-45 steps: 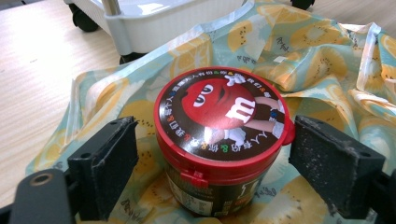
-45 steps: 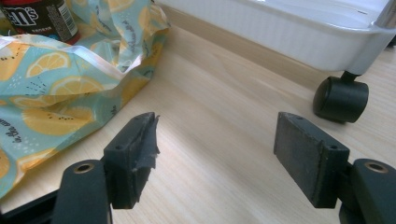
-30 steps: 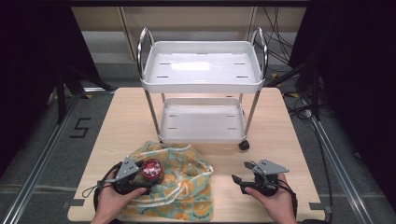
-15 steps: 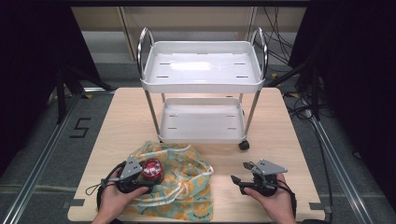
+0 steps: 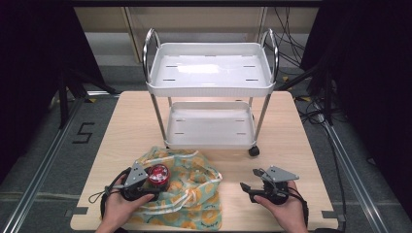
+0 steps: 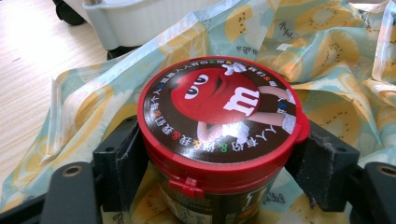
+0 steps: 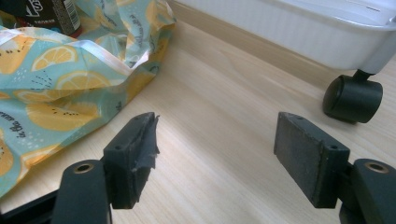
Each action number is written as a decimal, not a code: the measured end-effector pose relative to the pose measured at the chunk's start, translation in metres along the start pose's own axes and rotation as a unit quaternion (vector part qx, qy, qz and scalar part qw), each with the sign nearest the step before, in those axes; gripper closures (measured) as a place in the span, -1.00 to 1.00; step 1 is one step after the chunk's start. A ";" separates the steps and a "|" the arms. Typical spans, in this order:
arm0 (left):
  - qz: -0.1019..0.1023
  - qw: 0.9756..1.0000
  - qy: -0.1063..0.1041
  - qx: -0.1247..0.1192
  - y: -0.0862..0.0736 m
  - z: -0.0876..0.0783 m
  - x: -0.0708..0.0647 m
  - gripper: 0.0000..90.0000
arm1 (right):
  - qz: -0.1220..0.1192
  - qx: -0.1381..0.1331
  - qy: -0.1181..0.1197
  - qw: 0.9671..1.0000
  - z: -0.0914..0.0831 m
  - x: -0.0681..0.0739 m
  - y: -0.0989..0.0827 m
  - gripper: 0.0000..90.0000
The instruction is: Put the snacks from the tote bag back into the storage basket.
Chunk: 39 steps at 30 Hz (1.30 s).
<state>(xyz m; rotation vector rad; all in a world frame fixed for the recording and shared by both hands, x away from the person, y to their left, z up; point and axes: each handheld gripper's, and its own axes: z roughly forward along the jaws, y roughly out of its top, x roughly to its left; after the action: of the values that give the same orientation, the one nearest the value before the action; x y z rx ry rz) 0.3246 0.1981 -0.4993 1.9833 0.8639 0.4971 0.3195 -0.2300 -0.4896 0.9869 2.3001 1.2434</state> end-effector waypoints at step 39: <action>0.013 0.997 -0.026 -0.075 0.010 -0.011 -0.007 -0.44 | -0.003 -0.006 -0.006 1.000 -0.001 -0.001 0.000 -0.31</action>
<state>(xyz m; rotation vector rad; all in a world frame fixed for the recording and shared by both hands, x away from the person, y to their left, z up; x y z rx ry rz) 0.3171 0.1955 -0.4852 1.8637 0.7467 0.5096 0.3201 -0.2313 -0.4890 0.9788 2.2822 1.2454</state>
